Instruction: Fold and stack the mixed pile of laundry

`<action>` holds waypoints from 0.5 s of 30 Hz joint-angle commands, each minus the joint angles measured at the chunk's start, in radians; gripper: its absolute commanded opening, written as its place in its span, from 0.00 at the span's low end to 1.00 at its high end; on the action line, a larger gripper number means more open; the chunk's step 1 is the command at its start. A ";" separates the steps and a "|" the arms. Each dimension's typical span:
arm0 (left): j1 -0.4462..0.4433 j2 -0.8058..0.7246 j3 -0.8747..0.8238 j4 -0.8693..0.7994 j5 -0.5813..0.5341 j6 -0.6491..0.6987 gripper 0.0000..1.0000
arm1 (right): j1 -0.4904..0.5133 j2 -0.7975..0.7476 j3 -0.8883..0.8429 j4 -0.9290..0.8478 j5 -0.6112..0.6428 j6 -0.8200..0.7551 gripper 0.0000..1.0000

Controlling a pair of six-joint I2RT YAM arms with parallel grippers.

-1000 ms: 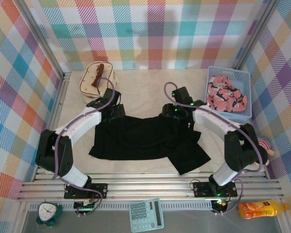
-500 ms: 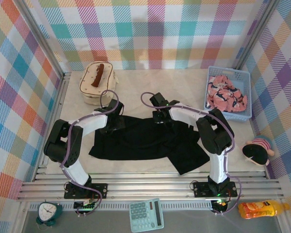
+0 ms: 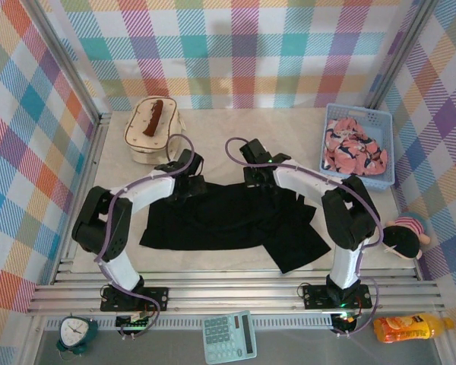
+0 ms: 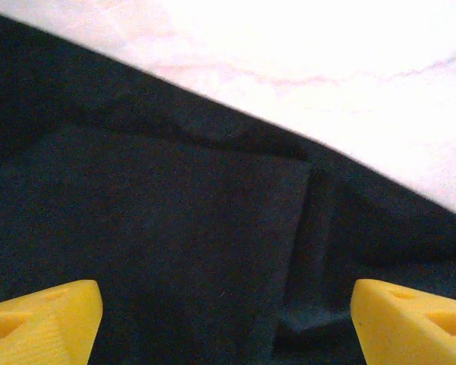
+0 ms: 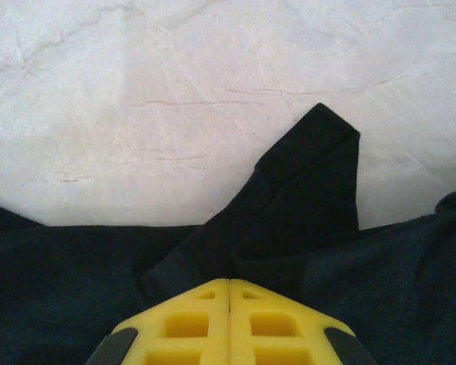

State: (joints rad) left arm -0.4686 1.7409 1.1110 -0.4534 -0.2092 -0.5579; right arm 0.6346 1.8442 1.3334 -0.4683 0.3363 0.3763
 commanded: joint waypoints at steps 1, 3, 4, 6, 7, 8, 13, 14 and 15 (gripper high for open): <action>-0.021 0.082 0.054 0.010 0.011 0.019 0.78 | -0.005 -0.018 -0.025 0.007 -0.023 -0.013 0.00; -0.025 0.124 0.074 0.008 -0.005 0.026 0.63 | -0.008 -0.019 -0.026 0.009 -0.024 -0.007 0.00; -0.026 0.136 0.076 0.011 -0.013 0.030 0.56 | -0.011 -0.019 -0.026 0.010 -0.026 -0.005 0.00; -0.026 0.161 0.082 0.008 -0.026 0.041 0.40 | -0.019 -0.029 -0.028 0.009 -0.027 -0.007 0.00; -0.027 0.169 0.090 0.001 -0.028 0.049 0.33 | -0.027 -0.036 -0.029 0.011 -0.025 -0.007 0.00; -0.026 0.172 0.095 -0.008 -0.032 0.053 0.21 | -0.036 -0.043 -0.031 0.012 -0.029 -0.007 0.00; -0.027 0.104 0.140 -0.072 -0.058 0.077 0.00 | -0.102 -0.101 -0.025 0.025 -0.065 -0.012 0.00; -0.024 0.079 0.155 -0.089 -0.072 0.084 0.00 | -0.120 -0.117 -0.022 0.033 -0.075 -0.014 0.00; -0.025 0.056 0.178 -0.104 -0.089 0.096 0.00 | -0.136 -0.136 -0.020 0.040 -0.089 -0.015 0.00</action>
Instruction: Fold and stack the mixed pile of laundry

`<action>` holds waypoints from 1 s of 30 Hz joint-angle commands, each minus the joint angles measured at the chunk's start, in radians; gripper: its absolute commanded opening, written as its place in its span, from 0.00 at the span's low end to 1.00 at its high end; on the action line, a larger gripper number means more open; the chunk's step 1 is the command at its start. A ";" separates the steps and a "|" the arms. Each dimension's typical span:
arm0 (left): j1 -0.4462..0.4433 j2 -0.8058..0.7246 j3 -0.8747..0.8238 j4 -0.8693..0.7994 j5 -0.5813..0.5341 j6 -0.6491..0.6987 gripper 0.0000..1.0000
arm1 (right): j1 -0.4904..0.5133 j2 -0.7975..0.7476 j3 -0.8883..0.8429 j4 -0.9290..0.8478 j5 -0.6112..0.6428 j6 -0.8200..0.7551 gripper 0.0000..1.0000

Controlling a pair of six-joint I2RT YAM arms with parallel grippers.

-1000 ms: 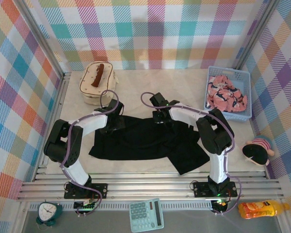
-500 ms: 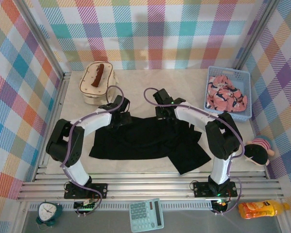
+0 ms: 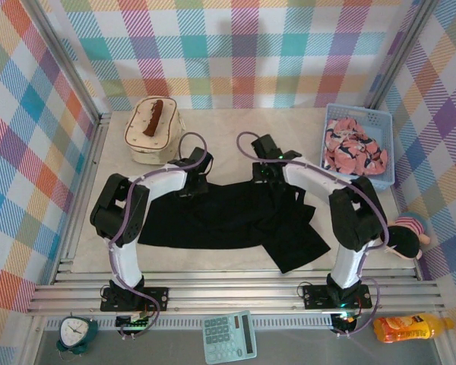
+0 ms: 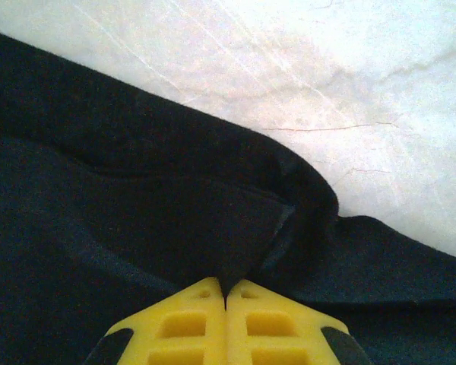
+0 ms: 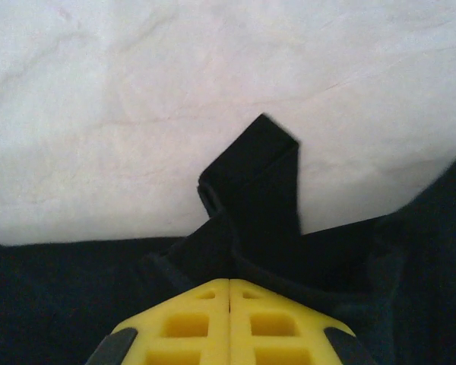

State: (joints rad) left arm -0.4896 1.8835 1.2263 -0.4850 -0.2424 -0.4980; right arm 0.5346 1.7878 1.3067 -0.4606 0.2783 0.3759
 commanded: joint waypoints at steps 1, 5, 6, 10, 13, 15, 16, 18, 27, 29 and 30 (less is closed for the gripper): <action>-0.003 -0.103 0.085 -0.090 -0.068 0.048 0.00 | -0.051 -0.096 0.007 0.040 -0.043 -0.015 0.00; 0.000 -0.144 0.172 -0.153 -0.113 0.093 0.00 | -0.092 -0.152 0.009 0.065 -0.077 -0.019 0.00; 0.000 -0.148 0.184 -0.161 -0.121 0.099 0.00 | -0.098 -0.162 0.008 0.068 -0.081 -0.024 0.00; 0.010 -0.143 0.184 -0.185 -0.123 0.102 0.02 | -0.102 -0.190 -0.020 0.084 -0.096 -0.035 0.00; 0.011 -0.127 0.159 -0.176 -0.108 0.098 0.07 | -0.102 -0.196 -0.049 0.094 -0.112 -0.033 0.00; 0.013 -0.101 0.159 -0.172 -0.091 0.096 0.14 | -0.103 -0.189 -0.064 0.091 -0.114 -0.028 0.00; 0.013 -0.089 0.163 -0.169 -0.084 0.096 0.19 | -0.102 -0.186 -0.069 0.092 -0.114 -0.028 0.00; 0.013 -0.060 0.176 -0.171 -0.068 0.096 0.47 | -0.104 -0.182 -0.079 0.092 -0.112 -0.025 0.00; 0.011 -0.004 0.182 -0.148 -0.045 0.096 0.54 | -0.114 -0.192 -0.089 0.086 -0.105 -0.028 0.00; 0.011 0.017 0.180 -0.145 -0.059 0.099 0.38 | -0.117 -0.192 -0.090 0.085 -0.106 -0.025 0.00; 0.011 0.022 0.174 -0.141 -0.068 0.102 0.26 | -0.119 -0.194 -0.090 0.087 -0.106 -0.024 0.00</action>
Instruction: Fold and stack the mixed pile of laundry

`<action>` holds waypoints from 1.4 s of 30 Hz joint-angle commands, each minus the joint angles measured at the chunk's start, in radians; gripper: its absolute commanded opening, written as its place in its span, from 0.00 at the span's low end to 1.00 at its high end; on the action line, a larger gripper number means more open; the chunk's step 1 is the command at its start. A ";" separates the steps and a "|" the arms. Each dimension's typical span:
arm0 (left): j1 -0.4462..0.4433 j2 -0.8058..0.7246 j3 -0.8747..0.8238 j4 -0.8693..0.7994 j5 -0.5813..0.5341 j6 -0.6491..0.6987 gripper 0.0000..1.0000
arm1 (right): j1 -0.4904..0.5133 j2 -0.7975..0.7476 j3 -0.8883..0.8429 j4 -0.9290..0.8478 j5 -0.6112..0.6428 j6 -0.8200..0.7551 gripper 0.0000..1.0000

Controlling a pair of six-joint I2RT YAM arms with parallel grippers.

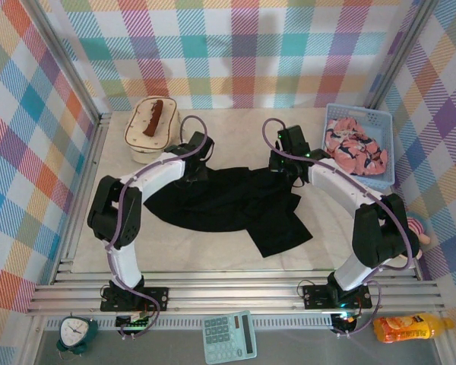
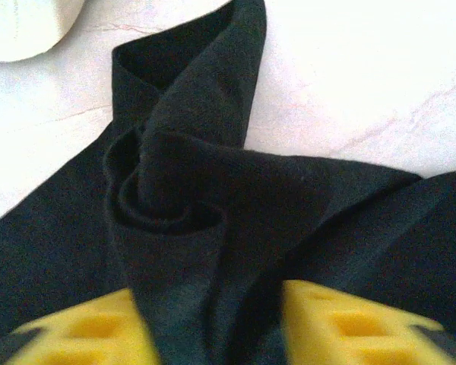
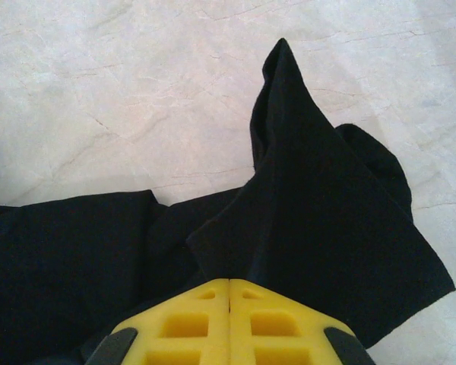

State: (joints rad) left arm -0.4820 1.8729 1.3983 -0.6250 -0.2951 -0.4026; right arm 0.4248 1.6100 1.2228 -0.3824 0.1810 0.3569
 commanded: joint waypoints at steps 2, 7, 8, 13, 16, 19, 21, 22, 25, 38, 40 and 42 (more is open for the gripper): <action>0.003 0.040 -0.008 -0.003 -0.027 0.010 0.10 | -0.010 -0.018 -0.008 0.008 -0.008 -0.004 0.00; 0.002 0.003 -0.053 -0.022 -0.061 0.016 0.00 | -0.022 -0.016 -0.010 0.007 -0.010 0.000 0.00; 0.003 -0.011 -0.062 -0.032 -0.070 0.019 0.00 | -0.025 -0.015 -0.010 0.010 -0.011 0.002 0.00; 0.004 -0.075 -0.096 -0.067 -0.058 0.020 0.59 | -0.032 -0.013 -0.009 0.012 -0.012 0.004 0.00; 0.002 -0.109 -0.126 -0.048 -0.001 0.003 0.59 | -0.032 -0.016 -0.013 0.014 -0.016 0.008 0.00; 0.003 -0.130 -0.155 -0.018 0.024 -0.009 0.47 | -0.032 -0.018 -0.021 0.017 -0.018 0.016 0.00; 0.003 -0.128 -0.169 0.000 0.027 -0.012 0.36 | -0.032 -0.019 -0.025 0.015 -0.021 0.018 0.00; 0.002 -0.121 -0.168 0.003 0.028 -0.012 0.35 | -0.032 -0.019 -0.025 0.014 -0.022 0.019 0.00; 0.002 -0.093 -0.165 0.016 0.035 -0.011 0.35 | -0.031 -0.022 -0.026 0.011 -0.019 0.018 0.00; 0.004 -0.056 -0.141 0.028 0.005 -0.004 0.00 | -0.032 -0.036 -0.027 0.004 -0.009 0.013 0.00; 0.007 -0.087 -0.132 -0.001 -0.007 0.009 0.00 | -0.034 -0.036 -0.026 0.000 0.002 0.006 0.00; 0.016 -0.124 -0.121 -0.032 -0.002 0.020 0.00 | -0.038 -0.036 -0.023 -0.011 0.026 -0.001 0.00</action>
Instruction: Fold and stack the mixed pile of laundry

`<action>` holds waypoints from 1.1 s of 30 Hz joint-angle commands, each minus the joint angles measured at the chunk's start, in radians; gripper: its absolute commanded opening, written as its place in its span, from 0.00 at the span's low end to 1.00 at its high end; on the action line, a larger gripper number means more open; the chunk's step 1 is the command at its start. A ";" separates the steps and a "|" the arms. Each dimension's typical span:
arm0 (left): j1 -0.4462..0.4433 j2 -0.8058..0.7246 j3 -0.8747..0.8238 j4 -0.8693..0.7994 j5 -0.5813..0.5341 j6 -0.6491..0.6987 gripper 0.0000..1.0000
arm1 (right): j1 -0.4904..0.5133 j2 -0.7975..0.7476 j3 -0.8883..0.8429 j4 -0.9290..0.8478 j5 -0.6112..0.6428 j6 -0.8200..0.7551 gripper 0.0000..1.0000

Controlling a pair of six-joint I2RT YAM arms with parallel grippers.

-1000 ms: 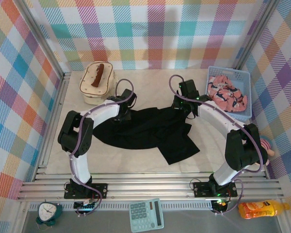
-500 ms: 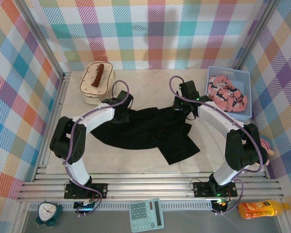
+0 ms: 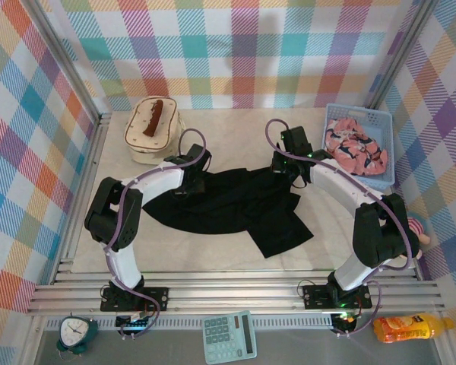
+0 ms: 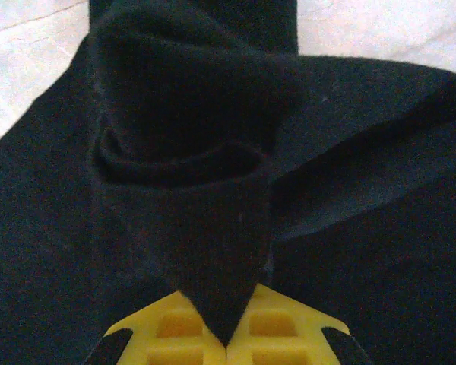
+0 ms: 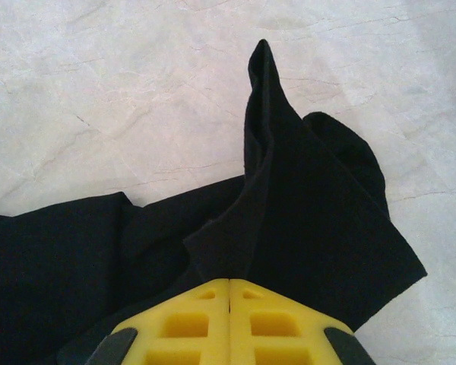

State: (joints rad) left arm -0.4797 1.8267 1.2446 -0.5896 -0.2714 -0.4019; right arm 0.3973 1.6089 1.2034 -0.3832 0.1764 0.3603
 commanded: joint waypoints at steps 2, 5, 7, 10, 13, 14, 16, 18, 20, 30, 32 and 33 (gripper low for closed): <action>0.035 -0.122 0.038 -0.089 0.003 0.028 0.00 | -0.019 -0.035 -0.001 -0.032 0.078 -0.006 0.00; 0.091 -0.194 0.052 -0.110 0.074 0.032 0.00 | -0.060 -0.062 -0.025 -0.046 0.109 0.013 0.00; 0.130 -0.232 0.064 -0.117 0.091 0.034 0.00 | -0.098 -0.102 -0.058 -0.034 0.102 0.028 0.00; 0.167 -0.272 0.073 -0.123 0.069 0.040 0.00 | -0.117 -0.160 -0.091 -0.020 0.088 0.015 0.00; 0.184 -0.282 0.076 -0.118 0.069 0.042 0.06 | -0.118 -0.202 -0.113 -0.013 0.060 0.007 0.00; 0.184 -0.278 0.076 -0.116 0.075 0.042 0.09 | -0.119 -0.210 -0.119 -0.011 0.052 0.004 0.00; 0.184 -0.256 0.082 -0.113 0.099 0.033 0.13 | -0.119 -0.225 -0.130 -0.011 0.032 0.007 0.00; 0.184 -0.233 0.082 -0.105 0.128 0.023 0.13 | -0.119 -0.239 -0.136 -0.005 0.009 0.007 0.00; 0.184 -0.211 0.077 -0.088 0.151 0.016 0.22 | -0.120 -0.256 -0.143 0.005 -0.006 0.010 0.00; 0.184 -0.186 0.030 -0.072 0.145 -0.008 0.67 | -0.080 0.000 -0.046 0.081 -0.184 0.050 0.31; 0.183 -0.196 -0.001 -0.041 0.167 -0.022 0.67 | -0.058 0.085 0.021 0.083 -0.191 0.057 0.42; 0.182 -0.196 -0.019 -0.023 0.179 -0.036 0.67 | -0.047 0.129 0.060 0.081 -0.201 0.063 0.46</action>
State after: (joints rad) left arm -0.3042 1.6608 1.2716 -0.6437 -0.1246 -0.4038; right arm 0.3176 1.6604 1.1759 -0.3439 0.0418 0.4015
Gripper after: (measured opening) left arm 0.667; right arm 0.437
